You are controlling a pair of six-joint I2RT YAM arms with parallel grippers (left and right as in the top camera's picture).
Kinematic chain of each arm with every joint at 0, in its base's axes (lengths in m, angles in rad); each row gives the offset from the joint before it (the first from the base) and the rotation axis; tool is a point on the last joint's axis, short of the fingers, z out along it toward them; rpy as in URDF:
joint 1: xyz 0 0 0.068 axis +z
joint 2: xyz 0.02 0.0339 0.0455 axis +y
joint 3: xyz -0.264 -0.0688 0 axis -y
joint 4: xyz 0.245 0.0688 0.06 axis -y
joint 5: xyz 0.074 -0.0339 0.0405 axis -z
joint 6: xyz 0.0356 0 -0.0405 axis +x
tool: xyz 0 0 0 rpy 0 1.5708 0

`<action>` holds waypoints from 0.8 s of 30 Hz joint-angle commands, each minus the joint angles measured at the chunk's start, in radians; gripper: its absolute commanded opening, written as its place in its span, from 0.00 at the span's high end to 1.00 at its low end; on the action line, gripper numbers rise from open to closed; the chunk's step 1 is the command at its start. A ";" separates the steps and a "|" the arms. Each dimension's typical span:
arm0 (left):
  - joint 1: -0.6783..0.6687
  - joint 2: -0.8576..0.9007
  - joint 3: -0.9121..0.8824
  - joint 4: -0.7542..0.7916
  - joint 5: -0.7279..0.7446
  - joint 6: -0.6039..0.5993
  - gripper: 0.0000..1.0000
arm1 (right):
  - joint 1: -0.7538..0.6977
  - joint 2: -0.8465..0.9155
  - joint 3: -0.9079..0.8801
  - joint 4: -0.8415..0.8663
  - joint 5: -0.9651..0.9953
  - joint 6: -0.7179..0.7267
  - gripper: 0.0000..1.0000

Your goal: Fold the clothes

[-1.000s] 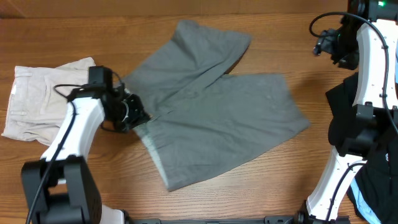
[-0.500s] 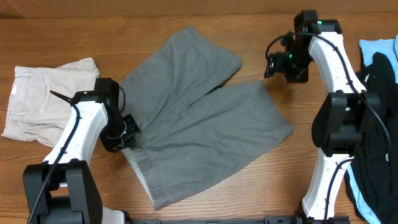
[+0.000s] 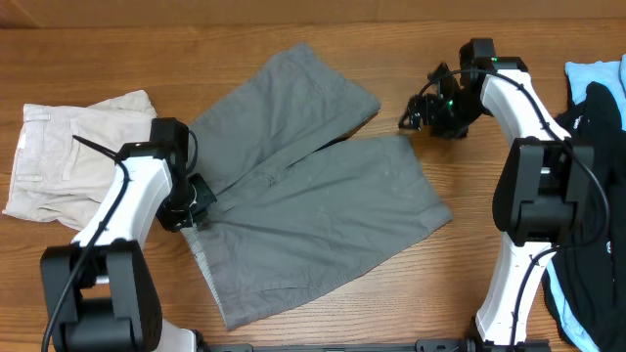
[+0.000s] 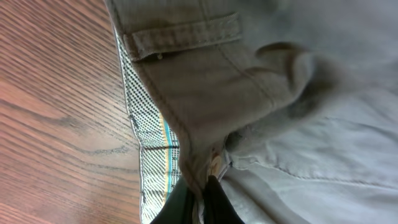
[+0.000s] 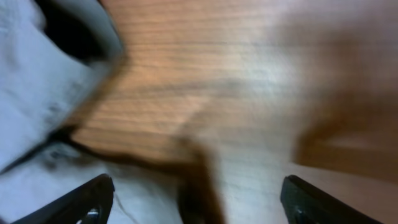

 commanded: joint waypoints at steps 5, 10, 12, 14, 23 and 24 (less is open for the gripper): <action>-0.004 0.089 -0.005 -0.009 -0.017 -0.018 0.96 | 0.129 -0.003 0.010 0.089 -0.061 -0.018 0.07; -0.004 0.092 -0.005 -0.007 -0.011 -0.017 0.96 | 0.175 0.035 0.010 0.154 -0.061 0.043 0.16; -0.004 0.092 -0.005 -0.007 -0.011 -0.017 0.96 | 0.181 0.049 0.009 0.199 -0.061 0.095 0.45; -0.004 0.092 -0.005 -0.003 -0.011 -0.018 0.96 | 0.181 0.051 0.007 0.244 -0.061 0.127 0.84; -0.010 0.092 -0.005 0.137 -0.003 -0.011 0.96 | 0.131 0.041 0.008 0.301 0.215 0.256 0.96; -0.018 0.092 -0.005 0.163 -0.002 0.002 0.96 | 0.120 0.037 0.010 0.304 0.221 0.257 0.96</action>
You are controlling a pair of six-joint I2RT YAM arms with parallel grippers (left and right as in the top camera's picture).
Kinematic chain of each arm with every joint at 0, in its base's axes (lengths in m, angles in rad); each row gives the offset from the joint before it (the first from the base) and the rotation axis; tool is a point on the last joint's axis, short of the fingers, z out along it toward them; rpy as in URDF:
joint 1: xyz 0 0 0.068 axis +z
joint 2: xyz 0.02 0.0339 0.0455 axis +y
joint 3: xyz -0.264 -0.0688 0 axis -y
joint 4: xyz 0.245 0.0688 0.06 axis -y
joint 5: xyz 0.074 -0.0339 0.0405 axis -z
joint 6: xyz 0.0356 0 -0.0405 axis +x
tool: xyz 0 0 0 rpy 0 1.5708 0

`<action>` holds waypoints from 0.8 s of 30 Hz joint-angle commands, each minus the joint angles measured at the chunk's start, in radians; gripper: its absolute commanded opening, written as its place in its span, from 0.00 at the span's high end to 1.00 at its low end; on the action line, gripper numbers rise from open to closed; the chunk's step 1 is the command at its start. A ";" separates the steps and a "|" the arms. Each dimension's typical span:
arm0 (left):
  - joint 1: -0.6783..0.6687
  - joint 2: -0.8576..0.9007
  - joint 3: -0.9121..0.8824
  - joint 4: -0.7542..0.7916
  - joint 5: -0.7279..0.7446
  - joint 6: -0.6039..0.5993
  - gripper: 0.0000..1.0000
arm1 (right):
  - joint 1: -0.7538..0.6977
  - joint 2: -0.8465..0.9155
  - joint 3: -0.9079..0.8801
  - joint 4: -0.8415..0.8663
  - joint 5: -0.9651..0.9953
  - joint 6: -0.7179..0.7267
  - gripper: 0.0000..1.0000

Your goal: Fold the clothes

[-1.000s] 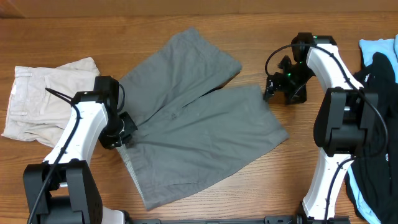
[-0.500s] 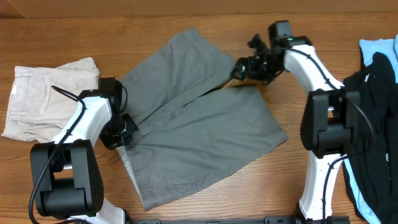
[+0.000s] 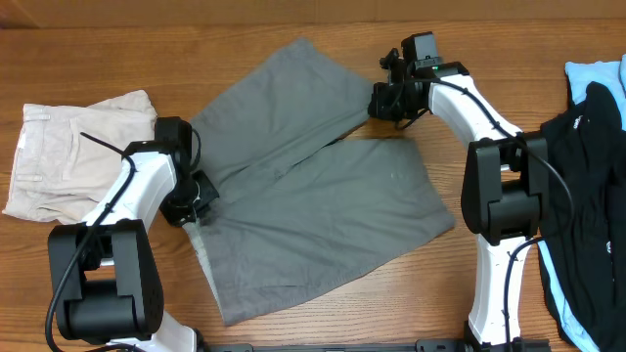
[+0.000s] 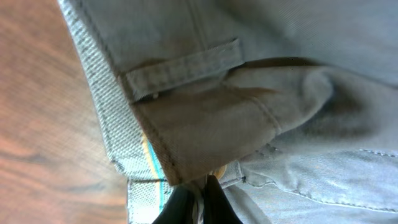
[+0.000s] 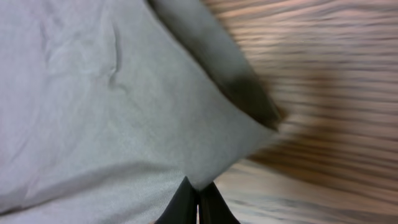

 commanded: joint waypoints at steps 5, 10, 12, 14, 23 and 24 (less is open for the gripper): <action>-0.095 0.028 -0.005 0.201 -0.011 0.021 0.96 | -0.125 -0.041 0.022 0.016 0.171 0.148 0.96; -0.138 0.028 -0.003 0.338 -0.010 0.021 0.96 | -0.211 -0.078 0.022 -0.016 0.213 0.191 0.96; -0.138 0.028 -0.003 0.376 0.005 0.038 0.96 | -0.236 -0.084 0.022 -0.022 0.223 0.217 0.96; -0.140 0.028 -0.003 0.443 0.054 0.082 0.96 | -0.252 -0.090 0.022 -0.023 0.223 0.231 0.96; -0.151 0.028 -0.003 0.652 0.083 0.100 0.96 | -0.287 -0.123 0.022 -0.024 0.299 0.328 0.96; -0.151 0.028 -0.003 0.667 0.085 0.101 0.96 | -0.289 -0.125 0.022 -0.025 0.298 0.345 0.96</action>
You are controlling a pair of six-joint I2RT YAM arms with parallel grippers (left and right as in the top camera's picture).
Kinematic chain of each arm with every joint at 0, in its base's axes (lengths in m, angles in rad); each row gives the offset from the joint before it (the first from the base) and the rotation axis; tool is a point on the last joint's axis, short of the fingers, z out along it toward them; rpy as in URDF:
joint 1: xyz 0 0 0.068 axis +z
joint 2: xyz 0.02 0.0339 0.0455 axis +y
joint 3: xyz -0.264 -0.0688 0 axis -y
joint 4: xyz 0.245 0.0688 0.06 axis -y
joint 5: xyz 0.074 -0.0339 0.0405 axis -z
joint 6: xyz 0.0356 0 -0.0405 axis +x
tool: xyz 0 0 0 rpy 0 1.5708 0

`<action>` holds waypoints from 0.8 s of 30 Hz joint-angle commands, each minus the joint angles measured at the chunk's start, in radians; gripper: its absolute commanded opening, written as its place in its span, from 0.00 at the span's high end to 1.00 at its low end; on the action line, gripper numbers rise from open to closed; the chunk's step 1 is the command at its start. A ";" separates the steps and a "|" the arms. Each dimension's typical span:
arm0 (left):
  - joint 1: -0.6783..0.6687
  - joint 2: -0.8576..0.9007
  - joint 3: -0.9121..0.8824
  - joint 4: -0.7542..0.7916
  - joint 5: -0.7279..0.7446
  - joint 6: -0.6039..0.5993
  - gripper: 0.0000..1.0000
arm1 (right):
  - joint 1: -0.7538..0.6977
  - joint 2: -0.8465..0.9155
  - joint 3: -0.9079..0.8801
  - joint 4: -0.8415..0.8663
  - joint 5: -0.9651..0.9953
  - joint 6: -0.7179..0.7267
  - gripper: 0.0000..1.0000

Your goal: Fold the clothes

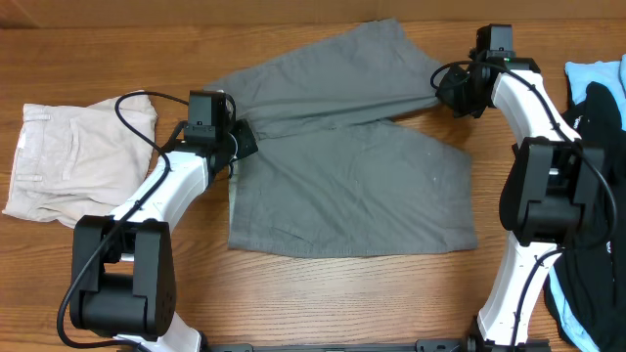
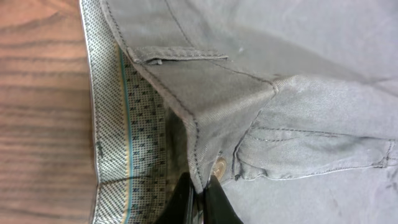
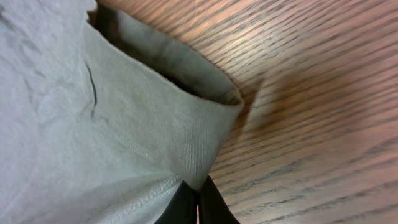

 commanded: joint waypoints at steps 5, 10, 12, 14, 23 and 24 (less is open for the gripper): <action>0.019 0.016 -0.003 0.071 -0.061 0.043 0.96 | -0.040 -0.074 0.022 0.000 0.079 0.085 0.96; 0.021 0.016 -0.003 -0.034 -0.140 0.076 0.96 | -0.034 -0.074 0.022 -0.019 0.080 0.067 0.72; 0.021 0.016 -0.003 -0.058 -0.140 0.094 0.96 | -0.040 -0.074 0.022 -0.027 0.080 0.067 0.72; 0.021 0.016 -0.003 -0.078 -0.141 0.098 0.96 | -0.053 -0.085 0.022 -0.057 0.079 0.051 0.71; 0.093 0.014 0.063 -0.175 -0.188 0.098 0.40 | -0.144 -0.280 0.022 -0.272 0.094 -0.037 0.66; 0.097 0.011 0.084 -0.219 -0.191 0.099 0.19 | -0.151 -0.306 0.022 -0.302 0.095 -0.067 0.56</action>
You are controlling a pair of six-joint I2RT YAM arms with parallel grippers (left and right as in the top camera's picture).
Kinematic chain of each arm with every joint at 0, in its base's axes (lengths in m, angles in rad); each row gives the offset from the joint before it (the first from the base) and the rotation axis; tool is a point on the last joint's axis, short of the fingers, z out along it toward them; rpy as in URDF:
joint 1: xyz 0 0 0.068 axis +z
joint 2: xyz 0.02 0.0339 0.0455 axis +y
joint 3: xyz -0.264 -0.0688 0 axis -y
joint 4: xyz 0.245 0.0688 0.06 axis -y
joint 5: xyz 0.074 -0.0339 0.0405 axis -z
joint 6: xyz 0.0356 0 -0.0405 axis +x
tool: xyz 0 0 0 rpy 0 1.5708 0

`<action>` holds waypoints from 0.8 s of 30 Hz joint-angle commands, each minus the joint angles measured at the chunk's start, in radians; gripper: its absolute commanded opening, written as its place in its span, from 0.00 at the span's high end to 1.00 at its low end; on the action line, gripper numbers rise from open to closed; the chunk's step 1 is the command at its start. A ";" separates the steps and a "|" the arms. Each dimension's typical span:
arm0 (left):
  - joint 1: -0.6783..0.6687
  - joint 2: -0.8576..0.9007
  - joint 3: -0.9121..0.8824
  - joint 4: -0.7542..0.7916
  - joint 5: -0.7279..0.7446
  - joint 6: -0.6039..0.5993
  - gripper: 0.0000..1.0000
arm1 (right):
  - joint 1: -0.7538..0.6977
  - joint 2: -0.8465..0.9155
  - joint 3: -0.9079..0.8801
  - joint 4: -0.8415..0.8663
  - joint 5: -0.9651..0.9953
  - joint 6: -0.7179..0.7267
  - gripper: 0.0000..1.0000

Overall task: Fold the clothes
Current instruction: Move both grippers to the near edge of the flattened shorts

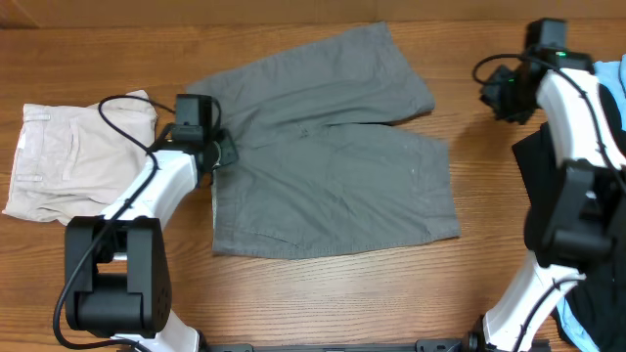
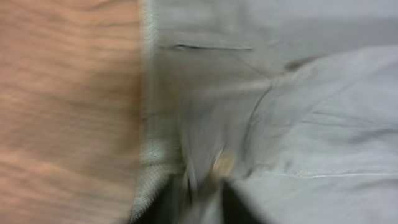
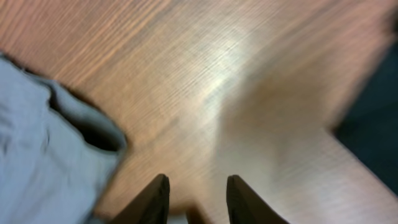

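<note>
The grey shorts [image 1: 323, 166] lie spread flat mid-table, waistband to the left, both legs pointing right. My left gripper [image 1: 217, 152] sits at the waistband edge. In the blurred left wrist view its dark fingers [image 2: 239, 205] stand apart, with the waistband and a button [image 2: 221, 165] between them. My right gripper [image 1: 492, 93] hovers over bare wood to the right of the upper leg's hem [image 1: 427, 98]. It is open [image 3: 196, 199] and holds nothing. The hem corner [image 3: 62, 143] shows at the left of its view.
A folded beige garment [image 1: 68, 156] lies at the far left, close to the left arm. A black garment [image 1: 528, 152] and light blue cloth [image 1: 611, 73] are piled at the right edge by the right arm's base. The wooden table [image 1: 323, 303] surrounds the shorts.
The right gripper has let go of the upper leg's hem and moved right, off the shorts. The left fingers have parted at the waistband. The shorts lie a little lower and flatter.
First the left gripper pinched the waistband of the slanted shorts while the right was open near the legs. Then the right was shut on the upper leg's hem. Both then held the shorts stretched level further back. Now the shorts lie flat and both grippers are open.
</note>
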 commanded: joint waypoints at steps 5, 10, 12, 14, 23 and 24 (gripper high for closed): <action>0.027 -0.011 0.188 -0.282 -0.053 0.007 0.00 | -0.034 -0.179 0.021 -0.140 0.014 -0.111 0.44; 0.018 -0.067 0.317 -0.589 0.087 -0.045 0.00 | -0.051 -0.232 0.017 -0.275 0.014 -0.118 0.44; 0.013 -0.099 0.320 -0.652 0.139 -0.058 0.00 | -0.051 -0.254 0.010 -0.301 0.014 -0.130 0.45; 0.010 -0.128 0.319 -0.704 0.138 -0.084 0.00 | -0.051 -0.279 0.002 -0.314 0.013 -0.129 0.45; -0.130 -0.375 0.222 -0.801 0.128 -0.182 0.00 | -0.051 -0.583 -0.303 -0.280 -0.024 -0.087 0.45; -0.140 -0.392 0.203 -0.801 0.130 -0.204 0.00 | -0.051 -0.619 -0.352 -0.267 -0.030 -0.072 0.45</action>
